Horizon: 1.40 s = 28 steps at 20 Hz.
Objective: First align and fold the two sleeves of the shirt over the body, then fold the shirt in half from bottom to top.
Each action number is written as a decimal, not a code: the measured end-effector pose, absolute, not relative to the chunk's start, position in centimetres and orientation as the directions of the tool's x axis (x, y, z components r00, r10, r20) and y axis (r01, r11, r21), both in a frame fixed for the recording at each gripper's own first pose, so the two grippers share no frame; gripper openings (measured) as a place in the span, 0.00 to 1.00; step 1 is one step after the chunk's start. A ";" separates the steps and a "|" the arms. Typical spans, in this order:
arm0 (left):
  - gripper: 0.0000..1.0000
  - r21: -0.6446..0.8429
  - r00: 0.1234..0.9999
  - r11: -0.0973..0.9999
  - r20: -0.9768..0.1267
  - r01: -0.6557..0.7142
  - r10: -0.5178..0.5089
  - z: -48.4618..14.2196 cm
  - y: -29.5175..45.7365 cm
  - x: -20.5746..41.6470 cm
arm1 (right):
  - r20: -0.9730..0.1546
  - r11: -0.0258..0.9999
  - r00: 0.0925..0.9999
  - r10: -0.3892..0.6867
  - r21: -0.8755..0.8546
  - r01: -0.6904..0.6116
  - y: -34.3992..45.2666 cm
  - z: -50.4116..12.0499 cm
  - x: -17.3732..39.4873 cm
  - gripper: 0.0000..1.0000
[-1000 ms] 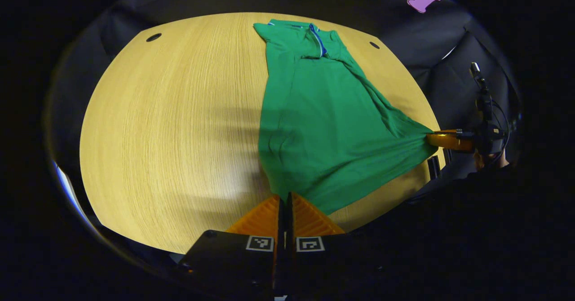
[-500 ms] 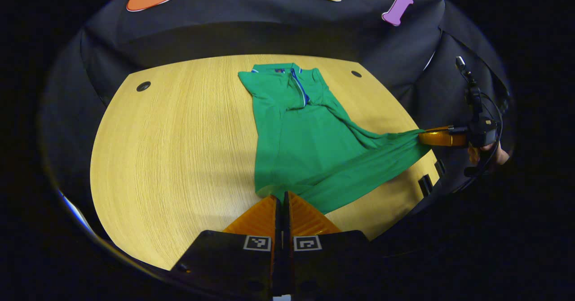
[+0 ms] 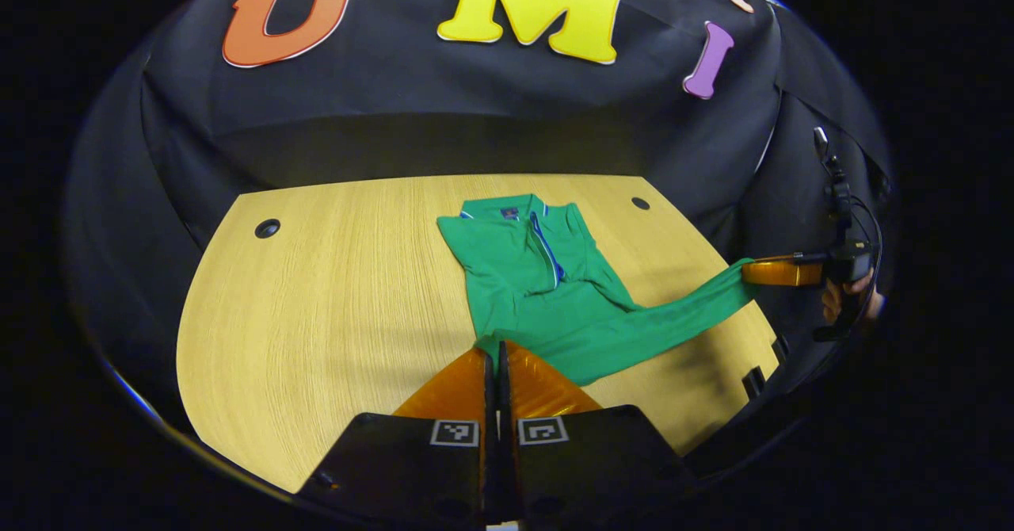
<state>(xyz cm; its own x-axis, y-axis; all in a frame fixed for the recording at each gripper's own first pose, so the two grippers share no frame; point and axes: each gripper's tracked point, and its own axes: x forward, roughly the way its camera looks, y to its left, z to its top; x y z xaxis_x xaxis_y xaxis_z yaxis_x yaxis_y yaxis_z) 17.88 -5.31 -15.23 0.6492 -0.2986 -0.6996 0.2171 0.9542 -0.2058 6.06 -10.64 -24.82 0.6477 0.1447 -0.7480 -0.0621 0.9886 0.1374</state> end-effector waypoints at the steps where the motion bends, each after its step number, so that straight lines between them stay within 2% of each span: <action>1: 0.06 -0.206 0.661 0.956 -0.691 0.209 -0.293 -14.9 -5.2 19.0 | -0.735 0.989 0.664 0.140 0.137 -0.056 -10.7 -24.1 7.3 0.00; 7: 0.06 -0.248 0.713 0.956 -0.642 0.153 -0.281 -13.9 -4.2 25.3 | -0.676 0.986 0.725 0.130 0.163 -0.026 -10.3 -21.3 15.1 0.00; 8: 0.06 -0.246 0.723 0.957 -0.633 0.152 -0.277 -13.8 -4.1 26.4 | -0.669 0.987 0.732 0.132 0.157 -0.034 -10.1 -21.1 16.3 0.02; 9: 0.05 -0.239 0.732 0.959 -0.624 0.154 -0.273 -13.7 -3.9 27.4 | -0.663 0.987 0.736 0.136 0.153 -0.045 -9.7 -20.9 17.3 0.00; 16: 0.05 -0.165 0.778 0.975 -0.590 0.146 -0.216 -14.6 -3.1 34.7 | -0.634 0.987 0.759 0.149 0.138 -0.078 -8.7 -21.1 24.8 0.00; 21: 0.05 -0.153 0.809 0.983 -0.561 0.106 -0.175 -17.9 -2.5 39.1 | -0.640 0.988 0.754 0.149 0.130 -0.085 -8.5 -24.2 30.4 0.00; 28: 0.06 -0.118 0.794 0.992 -0.598 0.049 -0.110 -25.0 -2.1 43.0 | -0.679 0.991 0.722 0.132 0.103 -0.084 -6.7 -31.6 36.4 0.00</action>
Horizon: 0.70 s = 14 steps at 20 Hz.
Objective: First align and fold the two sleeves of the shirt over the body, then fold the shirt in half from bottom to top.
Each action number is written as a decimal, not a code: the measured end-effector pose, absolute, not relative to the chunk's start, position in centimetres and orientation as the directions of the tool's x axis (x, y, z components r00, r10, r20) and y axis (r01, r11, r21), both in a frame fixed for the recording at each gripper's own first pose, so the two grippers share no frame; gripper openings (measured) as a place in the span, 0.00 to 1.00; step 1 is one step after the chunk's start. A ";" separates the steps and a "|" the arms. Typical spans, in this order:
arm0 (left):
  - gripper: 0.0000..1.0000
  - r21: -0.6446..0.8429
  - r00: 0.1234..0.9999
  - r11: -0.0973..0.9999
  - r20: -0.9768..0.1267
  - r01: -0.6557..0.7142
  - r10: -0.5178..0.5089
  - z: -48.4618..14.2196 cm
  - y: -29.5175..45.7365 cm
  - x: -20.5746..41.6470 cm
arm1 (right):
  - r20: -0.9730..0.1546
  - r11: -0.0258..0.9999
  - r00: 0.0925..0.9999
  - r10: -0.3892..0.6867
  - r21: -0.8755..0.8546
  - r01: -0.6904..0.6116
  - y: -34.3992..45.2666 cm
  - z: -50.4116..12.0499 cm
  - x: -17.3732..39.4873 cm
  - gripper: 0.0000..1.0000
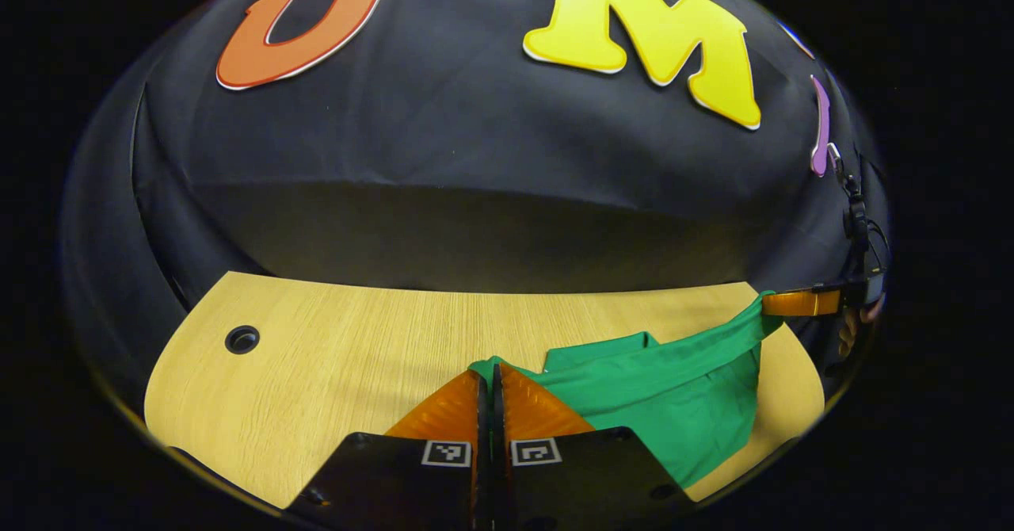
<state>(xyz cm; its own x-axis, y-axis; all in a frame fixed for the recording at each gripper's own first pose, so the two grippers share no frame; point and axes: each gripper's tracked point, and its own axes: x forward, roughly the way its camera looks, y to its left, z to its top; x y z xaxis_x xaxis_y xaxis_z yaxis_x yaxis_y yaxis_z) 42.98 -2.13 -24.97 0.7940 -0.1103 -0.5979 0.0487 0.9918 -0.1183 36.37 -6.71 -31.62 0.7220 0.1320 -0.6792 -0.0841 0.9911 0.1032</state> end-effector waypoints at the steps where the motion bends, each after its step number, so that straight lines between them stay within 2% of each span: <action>1: 0.07 -0.112 0.785 0.993 -0.610 0.048 -0.107 -25.8 -2.3 43.2 | -0.687 0.991 0.714 0.134 0.101 -0.089 -6.3 -32.8 36.6 0.00; 3: 0.10 -0.106 0.778 0.993 -0.621 0.044 -0.101 -27.2 -2.6 43.7 | -0.701 0.990 0.699 0.138 0.092 -0.103 -5.7 -34.6 37.1 0.02; 4: 0.10 -0.109 0.780 0.993 -0.618 0.040 -0.099 -27.5 -2.8 44.1 | -0.706 0.990 0.695 0.138 0.087 -0.109 -5.4 -35.1 37.1 0.00; 6: 0.11 -0.120 0.779 0.992 -0.619 0.033 -0.100 -27.9 -3.1 44.4 | -0.714 0.992 0.689 0.122 0.066 -0.107 -5.3 -36.2 36.7 0.05; 7: 0.25 -0.125 0.768 0.992 -0.631 0.035 -0.106 -28.2 -3.3 44.0 | -0.715 0.993 0.691 0.107 0.047 -0.105 -5.5 -36.5 36.3 0.08; 8: 0.46 -0.125 0.758 0.992 -0.644 0.031 -0.104 -28.2 -3.4 43.6 | -0.710 0.994 0.697 0.099 0.035 -0.105 -5.6 -36.3 35.9 0.11; 10: 0.88 -0.110 0.769 0.994 -0.636 -0.004 -0.067 -27.6 -2.7 43.4 | -0.698 0.996 0.712 0.079 0.024 -0.087 -5.8 -36.0 35.0 0.46; 11: 1.00 -0.112 0.779 0.993 -0.625 -0.023 -0.053 -27.2 -2.3 43.4 | -0.691 0.996 0.719 0.076 0.026 -0.080 -5.9 -35.6 34.2 0.64; 13: 1.00 -0.090 0.787 0.994 -0.617 -0.061 -0.007 -25.3 -1.3 42.3 | -0.665 0.998 0.744 0.060 0.023 -0.060 -6.1 -34.0 32.9 0.99; 14: 1.00 -0.079 0.790 0.994 -0.613 -0.081 0.016 -24.2 -1.0 42.0 | -0.650 0.998 0.758 0.053 0.017 -0.055 -6.2 -32.7 32.2 0.98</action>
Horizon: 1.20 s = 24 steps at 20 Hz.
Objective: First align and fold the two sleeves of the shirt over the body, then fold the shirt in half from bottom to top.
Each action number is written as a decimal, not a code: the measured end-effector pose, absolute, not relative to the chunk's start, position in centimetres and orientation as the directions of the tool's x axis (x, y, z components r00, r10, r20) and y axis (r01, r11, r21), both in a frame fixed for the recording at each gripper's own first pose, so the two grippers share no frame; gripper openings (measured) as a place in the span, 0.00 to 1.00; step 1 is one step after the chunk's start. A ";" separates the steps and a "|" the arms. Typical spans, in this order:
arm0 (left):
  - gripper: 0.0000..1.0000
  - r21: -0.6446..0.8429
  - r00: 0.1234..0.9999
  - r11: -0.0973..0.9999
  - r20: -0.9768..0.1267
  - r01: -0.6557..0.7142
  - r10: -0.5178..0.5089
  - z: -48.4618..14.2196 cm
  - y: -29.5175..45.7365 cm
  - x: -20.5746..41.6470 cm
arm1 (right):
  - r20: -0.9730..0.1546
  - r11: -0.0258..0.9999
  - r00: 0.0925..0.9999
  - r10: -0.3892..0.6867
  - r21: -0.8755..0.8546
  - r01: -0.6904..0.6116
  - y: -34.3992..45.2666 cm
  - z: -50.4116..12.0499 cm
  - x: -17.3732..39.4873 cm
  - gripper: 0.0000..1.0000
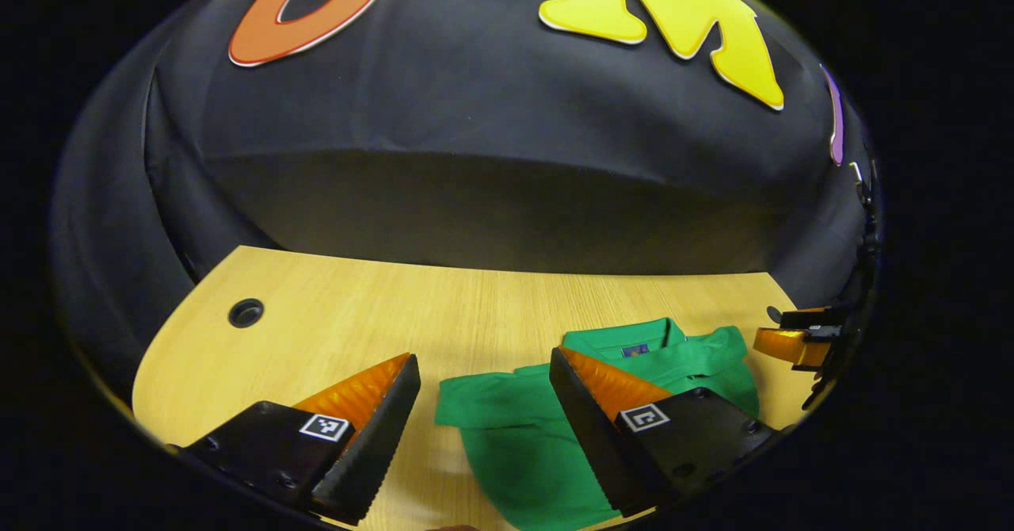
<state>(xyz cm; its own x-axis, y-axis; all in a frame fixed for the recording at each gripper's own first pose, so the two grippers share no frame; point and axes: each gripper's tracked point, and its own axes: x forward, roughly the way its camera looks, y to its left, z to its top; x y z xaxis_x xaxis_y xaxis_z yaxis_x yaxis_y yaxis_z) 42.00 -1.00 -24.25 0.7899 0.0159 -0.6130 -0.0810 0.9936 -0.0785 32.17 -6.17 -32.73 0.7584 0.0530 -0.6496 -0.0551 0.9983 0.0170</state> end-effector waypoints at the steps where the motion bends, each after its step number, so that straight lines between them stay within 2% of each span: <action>1: 1.00 -0.082 0.798 0.992 -0.602 -0.093 0.025 -22.8 -0.9 41.4 | -0.628 0.998 0.776 0.055 0.018 -0.056 -5.8 -31.0 31.3 0.98; 6: 1.00 -0.051 0.894 0.993 -0.442 -0.106 0.072 -11.5 -1.1 38.6 | -0.451 0.997 0.889 0.080 0.017 -0.081 -4.2 -19.8 27.1 0.98; 11: 1.00 -0.009 0.960 0.998 -0.274 -0.061 0.056 -0.7 -3.8 33.4 | -0.290 0.997 0.954 0.069 -0.004 -0.074 -3.4 -9.6 20.0 0.98; 13: 1.00 0.000 0.969 0.999 -0.246 -0.037 0.036 2.3 -5.3 30.7 | -0.259 0.998 0.964 0.061 0.008 -0.061 -3.5 -7.8 16.5 0.95; 17: 1.00 -0.021 0.981 1.000 -0.194 -0.006 0.002 6.1 -8.3 25.6 | -0.214 0.997 0.976 0.051 0.064 -0.038 -3.7 -5.4 10.2 0.98; 20: 1.00 -0.031 0.986 0.999 -0.169 -0.009 0.004 7.5 -8.9 22.6 | -0.185 0.998 0.982 0.039 0.046 -0.031 -3.4 -4.6 6.4 0.94; 21: 1.00 -0.030 0.987 1.000 -0.164 -0.008 0.003 7.9 -9.1 21.8 | -0.187 0.998 0.981 0.045 0.042 -0.038 -3.2 -4.6 5.2 0.98; 24: 1.00 -0.027 0.987 1.000 -0.163 -0.016 0.011 8.1 -9.3 19.9 | -0.168 0.999 0.985 0.040 0.033 -0.035 -3.3 -4.0 3.0 0.97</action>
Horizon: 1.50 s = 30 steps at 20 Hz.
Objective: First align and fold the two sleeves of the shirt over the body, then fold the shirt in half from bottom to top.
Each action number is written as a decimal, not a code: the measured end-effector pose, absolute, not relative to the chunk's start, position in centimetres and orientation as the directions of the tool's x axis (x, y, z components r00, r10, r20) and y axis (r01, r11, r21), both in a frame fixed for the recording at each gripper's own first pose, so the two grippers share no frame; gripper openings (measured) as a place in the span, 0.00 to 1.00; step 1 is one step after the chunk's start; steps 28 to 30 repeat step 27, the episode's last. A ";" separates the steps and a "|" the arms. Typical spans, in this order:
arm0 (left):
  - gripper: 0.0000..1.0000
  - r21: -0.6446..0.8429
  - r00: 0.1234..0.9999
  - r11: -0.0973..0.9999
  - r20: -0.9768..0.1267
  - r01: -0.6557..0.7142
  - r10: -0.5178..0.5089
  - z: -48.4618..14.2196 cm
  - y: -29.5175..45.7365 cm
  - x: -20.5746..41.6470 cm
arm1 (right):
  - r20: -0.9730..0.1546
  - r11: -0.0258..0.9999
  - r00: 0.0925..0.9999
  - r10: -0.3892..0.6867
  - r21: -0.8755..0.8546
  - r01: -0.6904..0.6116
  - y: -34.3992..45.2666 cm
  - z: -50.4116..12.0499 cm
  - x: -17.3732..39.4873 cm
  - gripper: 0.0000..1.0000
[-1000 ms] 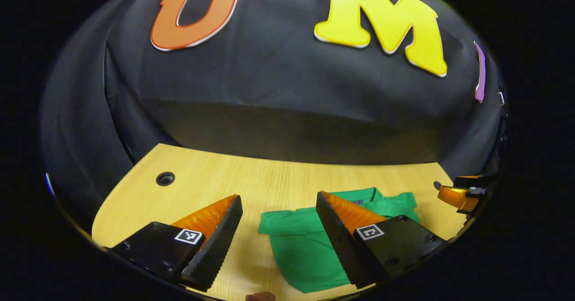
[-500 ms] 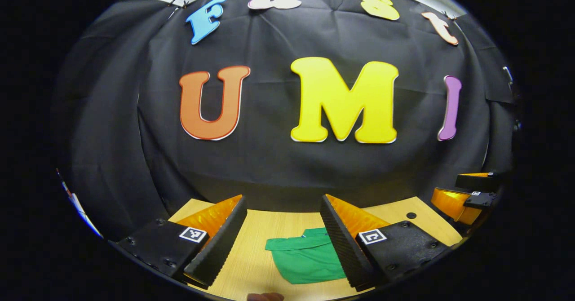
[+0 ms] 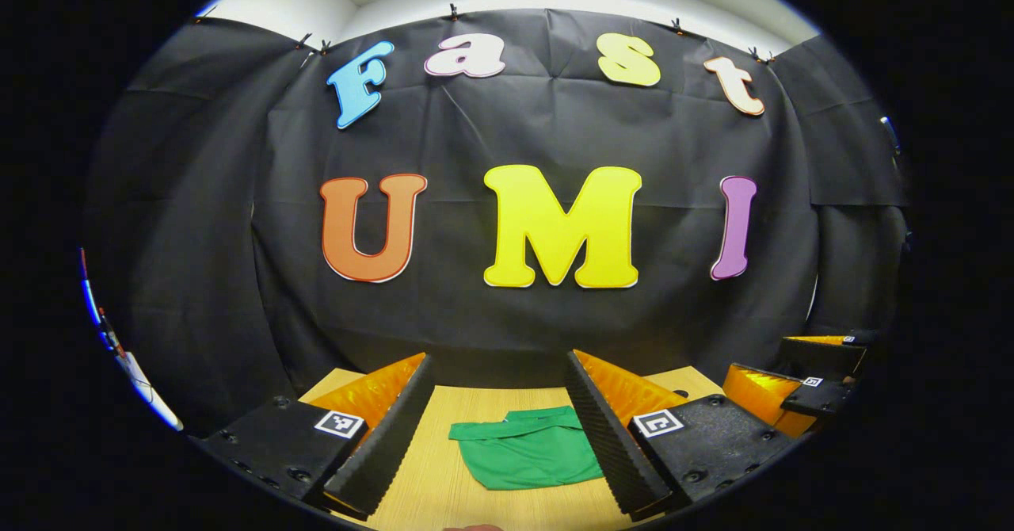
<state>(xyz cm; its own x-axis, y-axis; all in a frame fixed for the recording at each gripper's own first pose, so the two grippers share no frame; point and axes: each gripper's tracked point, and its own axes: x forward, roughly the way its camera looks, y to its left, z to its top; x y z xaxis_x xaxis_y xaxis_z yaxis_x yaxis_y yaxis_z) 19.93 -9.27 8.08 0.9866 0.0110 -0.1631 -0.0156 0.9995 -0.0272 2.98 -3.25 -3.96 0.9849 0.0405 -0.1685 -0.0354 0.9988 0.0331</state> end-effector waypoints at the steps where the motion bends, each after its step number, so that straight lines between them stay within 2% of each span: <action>1: 0.99 -0.029 0.986 0.999 -0.167 -0.020 0.014 8.0 -9.2 19.3 | -0.149 0.999 0.988 0.035 0.020 -0.033 -3.5 -3.5 2.7 0.95; 10: 1.00 -0.028 0.989 1.000 -0.151 -0.008 0.003 8.6 -9.5 18.8 | -0.116 0.999 0.993 0.028 0.022 -0.025 -3.1 -2.1 2.9 0.97; 12: 1.00 -0.023 0.991 1.000 -0.136 -0.003 0.000 8.9 -9.7 19.0 | -0.113 1.000 0.993 0.024 0.022 -0.022 -3.0 -2.0 3.0 0.93; 13: 1.00 -0.020 0.991 1.000 -0.130 -0.004 0.001 9.0 -9.7 19.0 | -0.110 1.000 0.994 0.024 0.022 -0.022 -3.0 -1.9 3.1 0.95; 20: 1.00 -0.035 0.991 0.999 -0.129 0.017 -0.021 9.0 -10.3 19.3 | -0.111 1.000 0.993 0.027 0.014 -0.026 -3.0 -1.9 3.1 0.93; 23: 1.00 -0.032 0.992 0.999 -0.123 0.016 -0.019 9.1 -10.5 19.4 | -0.099 1.000 0.995 0.016 0.016 -0.015 -3.4 -1.5 3.2 0.95; 25: 1.00 -0.028 0.992 0.999 -0.122 0.014 -0.018 9.2 -10.6 19.5 | -0.097 1.000 0.995 0.009 0.014 -0.008 -3.7 -1.4 3.3 0.93; 30: 1.00 -0.024 0.993 1.000 -0.116 0.009 -0.011 9.3 -10.5 19.5 | -0.093 1.000 0.996 0.005 0.023 -0.003 -3.8 -1.2 3.3 0.95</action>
